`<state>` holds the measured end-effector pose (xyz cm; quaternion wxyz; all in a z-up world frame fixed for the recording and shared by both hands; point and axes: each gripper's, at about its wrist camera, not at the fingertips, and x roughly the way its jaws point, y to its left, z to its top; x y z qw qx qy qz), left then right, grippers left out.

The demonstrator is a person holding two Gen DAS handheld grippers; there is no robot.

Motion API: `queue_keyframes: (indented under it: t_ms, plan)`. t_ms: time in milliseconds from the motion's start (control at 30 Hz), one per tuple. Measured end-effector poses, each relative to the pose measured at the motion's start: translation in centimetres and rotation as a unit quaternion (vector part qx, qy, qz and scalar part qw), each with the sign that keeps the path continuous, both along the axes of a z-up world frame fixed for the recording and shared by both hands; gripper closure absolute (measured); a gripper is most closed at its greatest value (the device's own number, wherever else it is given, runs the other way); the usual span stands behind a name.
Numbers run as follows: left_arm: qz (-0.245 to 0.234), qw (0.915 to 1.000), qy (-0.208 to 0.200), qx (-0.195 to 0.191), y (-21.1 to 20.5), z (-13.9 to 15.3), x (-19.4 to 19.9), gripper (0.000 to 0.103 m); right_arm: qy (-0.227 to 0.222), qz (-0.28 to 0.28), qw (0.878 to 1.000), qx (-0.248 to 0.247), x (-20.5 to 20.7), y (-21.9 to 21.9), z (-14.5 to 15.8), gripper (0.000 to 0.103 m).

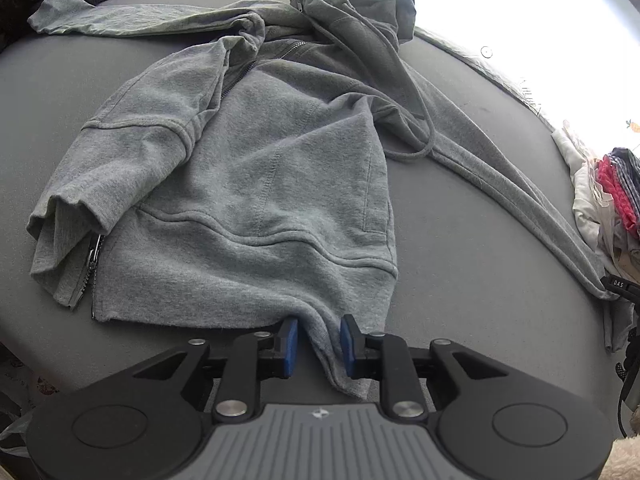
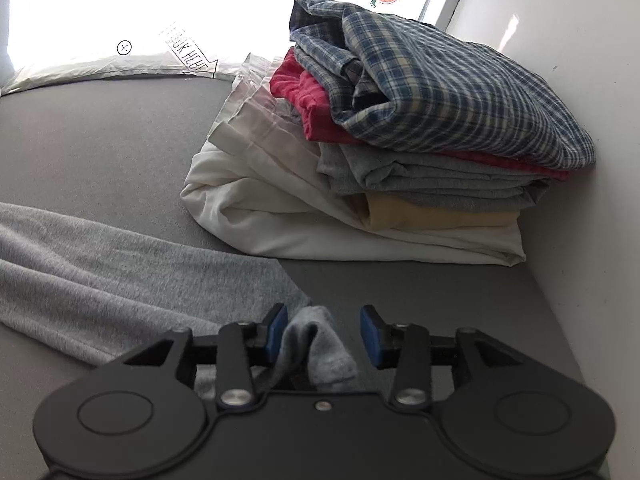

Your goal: Fold clothes

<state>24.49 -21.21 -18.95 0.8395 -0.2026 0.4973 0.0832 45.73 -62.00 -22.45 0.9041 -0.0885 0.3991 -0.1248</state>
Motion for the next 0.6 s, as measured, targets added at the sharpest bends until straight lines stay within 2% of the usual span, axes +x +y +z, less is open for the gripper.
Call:
queue_keyframes:
  t_ms: [133, 200, 300, 433, 500, 600]
  plan:
    - [-0.011, 0.9991, -0.033, 0.024, 0.5, 1.8, -1.3, 0.058, -0.014, -0.028, 0.999, 0.028, -1.8, 0.9, 1.3, 0.026]
    - [-0.014, 0.9978, -0.053, 0.038, 0.9, 2.7, -2.0, 0.055, -0.025, -0.04, 0.998, 0.038, -2.6, 2.1, 1.6, 0.005]
    - [-0.016, 0.9941, -0.088, 0.061, 1.7, 4.4, -3.0, 0.042, -0.029, -0.029, 0.998, 0.055, -3.1, 4.8, 1.6, 0.003]
    - [-0.004, 0.9916, -0.128, 0.02, 5.2, 6.0, -3.6, 0.036, -0.02, 0.022, 0.999, 0.045, -3.6, 9.6, 1.7, 0.002]
    - [0.017, 0.9904, -0.137, 0.007, 7.5, 6.6, -3.5, 0.032, -0.023, 0.04, 0.997, 0.06, -4.3, 12.4, 2.1, 0.001]
    - [0.037, 0.991, -0.128, 0.008, 11.2, 6.4, -2.9, 0.031, -0.017, 0.07, 0.994, 0.079, -4.8, 16.5, 2.3, 0.001]
